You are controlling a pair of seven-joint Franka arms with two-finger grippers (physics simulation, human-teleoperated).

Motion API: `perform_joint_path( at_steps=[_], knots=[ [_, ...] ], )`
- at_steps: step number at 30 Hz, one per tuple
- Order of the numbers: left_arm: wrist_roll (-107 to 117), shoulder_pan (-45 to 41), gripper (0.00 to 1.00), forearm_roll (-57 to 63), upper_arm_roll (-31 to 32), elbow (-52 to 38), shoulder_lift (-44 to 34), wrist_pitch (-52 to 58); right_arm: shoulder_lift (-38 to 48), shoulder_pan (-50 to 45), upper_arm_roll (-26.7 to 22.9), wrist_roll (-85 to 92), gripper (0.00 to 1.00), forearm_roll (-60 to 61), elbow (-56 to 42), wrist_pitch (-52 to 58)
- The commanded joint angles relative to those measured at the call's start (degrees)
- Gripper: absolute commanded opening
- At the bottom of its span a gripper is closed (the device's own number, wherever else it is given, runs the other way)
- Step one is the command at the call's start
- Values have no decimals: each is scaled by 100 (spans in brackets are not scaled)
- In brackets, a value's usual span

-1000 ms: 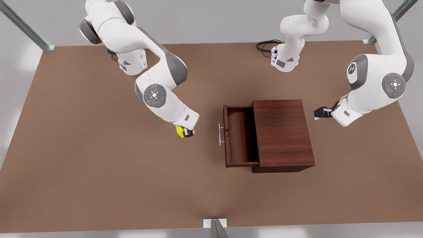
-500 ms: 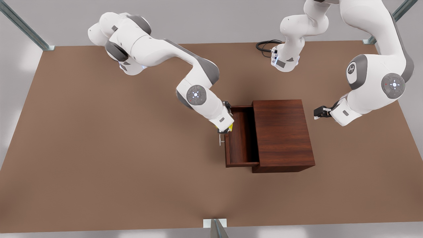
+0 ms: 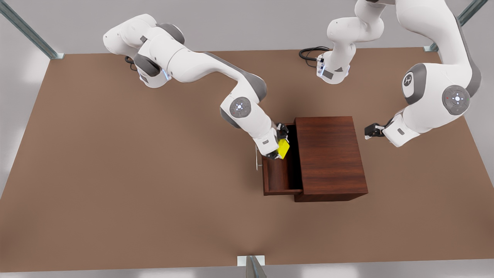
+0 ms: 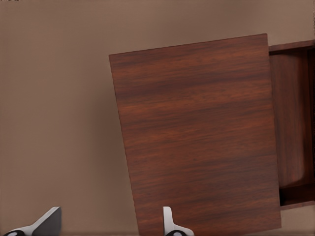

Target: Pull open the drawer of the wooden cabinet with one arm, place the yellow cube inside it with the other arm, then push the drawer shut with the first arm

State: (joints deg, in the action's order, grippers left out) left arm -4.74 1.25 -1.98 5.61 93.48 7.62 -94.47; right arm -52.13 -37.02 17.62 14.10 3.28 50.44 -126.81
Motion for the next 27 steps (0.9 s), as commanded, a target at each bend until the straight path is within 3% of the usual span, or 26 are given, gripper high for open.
perform_joint_path(
  at_steps=[1, 27],
  knots=[
    [544, -213, 100, 48, 10, -6, -6, 17, 19, 2, -13, -769, 100, 402, -8, -90],
    [756, -406, 100, 286, 10, -14, 20, 17, -219, -481, -347, -558, 100, 120, 458, -468]
  ],
)
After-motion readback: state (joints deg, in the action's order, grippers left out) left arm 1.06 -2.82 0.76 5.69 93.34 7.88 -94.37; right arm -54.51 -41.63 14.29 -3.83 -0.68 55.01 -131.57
